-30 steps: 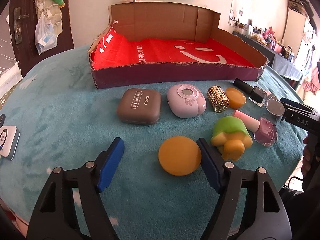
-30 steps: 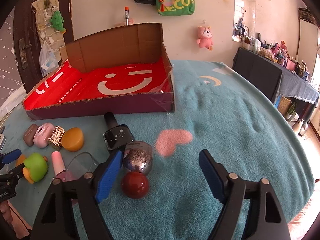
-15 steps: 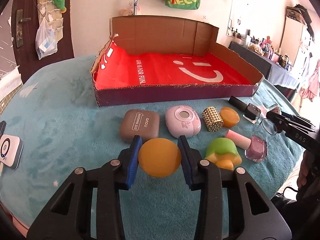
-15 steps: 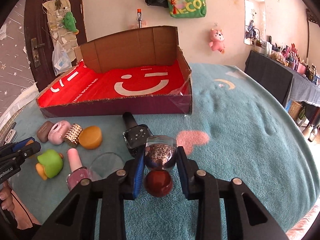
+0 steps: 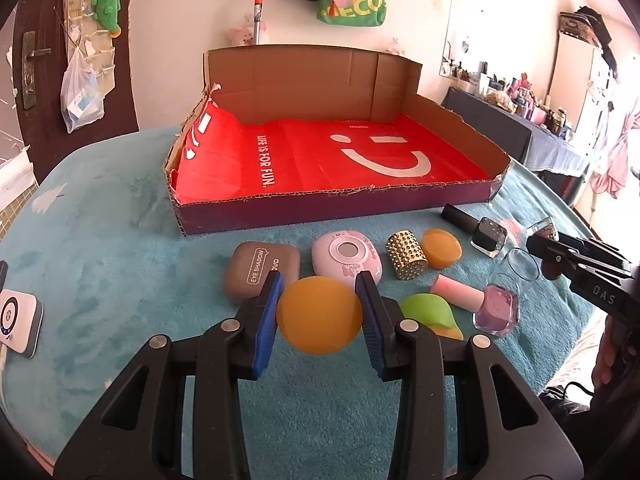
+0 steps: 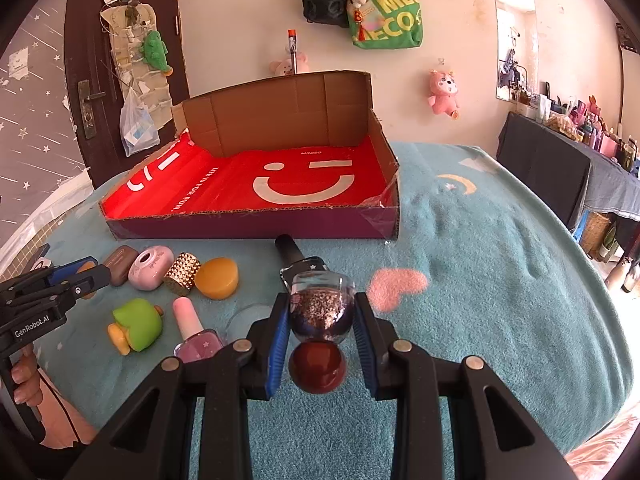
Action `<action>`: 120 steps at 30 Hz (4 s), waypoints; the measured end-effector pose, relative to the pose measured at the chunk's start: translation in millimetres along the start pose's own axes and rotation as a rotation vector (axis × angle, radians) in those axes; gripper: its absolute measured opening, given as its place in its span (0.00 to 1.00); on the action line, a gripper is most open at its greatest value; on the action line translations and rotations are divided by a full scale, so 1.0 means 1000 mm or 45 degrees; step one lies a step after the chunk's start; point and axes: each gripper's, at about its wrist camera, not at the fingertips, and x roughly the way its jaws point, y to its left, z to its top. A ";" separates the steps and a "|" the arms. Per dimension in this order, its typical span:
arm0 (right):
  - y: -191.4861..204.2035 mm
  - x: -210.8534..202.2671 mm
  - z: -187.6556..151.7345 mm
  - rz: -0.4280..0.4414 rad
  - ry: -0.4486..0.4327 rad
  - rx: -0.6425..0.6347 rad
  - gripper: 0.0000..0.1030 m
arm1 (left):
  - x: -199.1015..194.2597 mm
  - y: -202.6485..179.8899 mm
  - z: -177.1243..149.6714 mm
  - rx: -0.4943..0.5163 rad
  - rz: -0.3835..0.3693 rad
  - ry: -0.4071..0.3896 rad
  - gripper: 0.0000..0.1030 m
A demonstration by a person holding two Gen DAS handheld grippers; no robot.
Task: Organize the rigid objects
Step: 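Carry the orange disc with the left tool while the right tool carries the bottle into the red-lined box, then open both tools to release the disc and bottle, then lift away, then move both tools back toward the objects on the table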
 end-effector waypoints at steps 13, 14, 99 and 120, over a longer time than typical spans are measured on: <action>0.004 0.016 0.066 0.102 -0.075 -0.065 0.32 | 0.017 0.018 0.069 -0.019 0.085 -0.184 0.34; 0.005 0.023 0.075 0.101 -0.071 -0.085 0.32 | 0.022 0.019 0.076 -0.011 0.094 -0.180 0.34; 0.023 0.025 0.140 0.020 0.055 -0.294 0.80 | -0.011 0.007 0.103 0.047 0.112 -0.365 0.89; 0.028 -0.096 0.023 -0.034 -0.241 -0.140 1.00 | -0.067 -0.021 -0.009 -0.049 0.131 -0.537 0.97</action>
